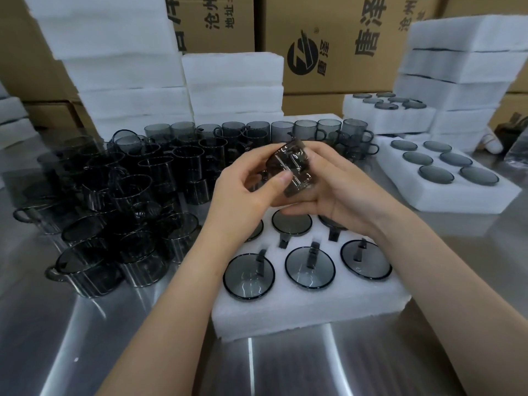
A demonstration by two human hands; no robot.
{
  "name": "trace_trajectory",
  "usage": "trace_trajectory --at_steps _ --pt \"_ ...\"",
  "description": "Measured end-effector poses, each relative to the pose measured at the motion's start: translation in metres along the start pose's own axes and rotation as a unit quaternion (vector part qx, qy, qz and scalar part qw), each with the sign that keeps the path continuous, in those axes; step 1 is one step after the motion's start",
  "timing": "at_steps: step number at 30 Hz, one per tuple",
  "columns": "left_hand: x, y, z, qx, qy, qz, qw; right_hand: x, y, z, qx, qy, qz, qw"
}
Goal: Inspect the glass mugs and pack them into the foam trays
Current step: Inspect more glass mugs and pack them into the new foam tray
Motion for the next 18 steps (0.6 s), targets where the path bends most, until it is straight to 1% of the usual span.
trace_trajectory --at_steps 2,6,9,11,13,18 --pt "0.001 0.0 -0.001 0.01 0.036 -0.002 0.999 -0.002 -0.001 -0.002 -0.023 -0.022 0.02 0.999" --pt "0.004 -0.002 -0.001 0.005 0.044 -0.025 0.999 -0.004 -0.003 -0.007 -0.096 -0.121 0.079 0.985" --pt "0.004 -0.002 -0.001 0.017 0.063 0.0 0.998 -0.002 -0.003 -0.008 -0.127 -0.145 0.096 0.977" --pt "0.002 -0.002 0.0 0.023 0.064 0.016 0.998 -0.001 -0.003 -0.009 -0.143 -0.138 0.109 0.974" --pt "0.003 -0.003 0.001 0.035 0.067 0.015 0.997 -0.002 -0.003 -0.01 -0.148 -0.121 0.129 0.973" --pt "0.004 -0.003 0.0 0.052 0.054 -0.004 0.997 -0.009 -0.003 -0.01 -0.126 -0.034 0.148 0.98"
Point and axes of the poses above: each hand's wrist, its own y-axis towards the middle knuckle, its own x-axis out of the palm, z = x × y, the point moved 4 cm from there along y, towards the middle knuckle
